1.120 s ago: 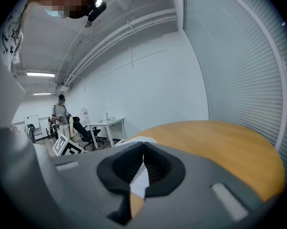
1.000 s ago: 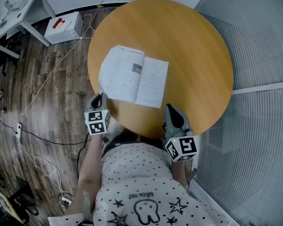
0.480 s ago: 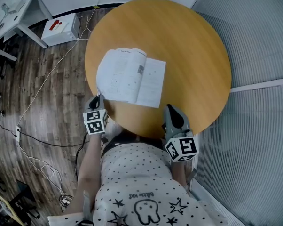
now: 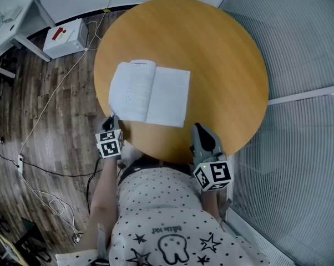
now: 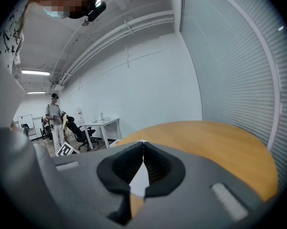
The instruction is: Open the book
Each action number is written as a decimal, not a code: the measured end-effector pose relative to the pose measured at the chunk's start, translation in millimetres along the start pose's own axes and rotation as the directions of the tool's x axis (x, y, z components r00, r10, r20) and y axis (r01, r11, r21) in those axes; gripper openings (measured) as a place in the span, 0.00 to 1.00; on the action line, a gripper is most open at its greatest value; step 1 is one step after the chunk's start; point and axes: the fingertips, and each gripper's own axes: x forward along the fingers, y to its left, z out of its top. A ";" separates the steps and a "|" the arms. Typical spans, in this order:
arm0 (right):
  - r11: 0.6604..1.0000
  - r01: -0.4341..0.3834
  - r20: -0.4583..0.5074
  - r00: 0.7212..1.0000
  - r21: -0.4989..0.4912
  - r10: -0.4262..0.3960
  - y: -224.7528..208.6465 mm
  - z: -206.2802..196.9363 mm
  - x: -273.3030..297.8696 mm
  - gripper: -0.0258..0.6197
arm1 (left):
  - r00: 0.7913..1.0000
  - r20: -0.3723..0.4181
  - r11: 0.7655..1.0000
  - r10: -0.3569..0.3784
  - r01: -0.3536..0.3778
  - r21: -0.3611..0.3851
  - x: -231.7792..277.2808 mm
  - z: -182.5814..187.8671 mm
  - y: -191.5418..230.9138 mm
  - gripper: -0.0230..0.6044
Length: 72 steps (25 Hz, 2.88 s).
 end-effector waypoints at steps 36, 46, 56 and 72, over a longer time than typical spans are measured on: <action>1.000 0.018 0.024 1.000 0.020 -0.019 -16.7 -5.9 -2.3 0.05 | 0.993 0.118 0.999 -0.009 0.004 0.049 -12.1 35.3 3.7 0.35; 1.000 0.007 0.026 1.000 0.010 -0.007 -2.1 1.2 -4.1 0.05 | 0.968 0.237 0.995 -0.086 0.073 0.063 -33.8 84.1 -18.0 0.25; 0.999 0.028 0.035 0.999 0.025 -0.029 -4.5 1.2 -9.0 0.05 | 0.919 0.372 0.990 -0.127 0.094 0.106 -58.2 135.8 -33.0 0.05; 0.997 0.055 0.102 0.993 0.056 -0.061 -4.0 16.0 -25.3 0.05 | 0.863 0.429 0.961 -0.265 0.203 0.187 -120.9 184.4 -74.2 0.05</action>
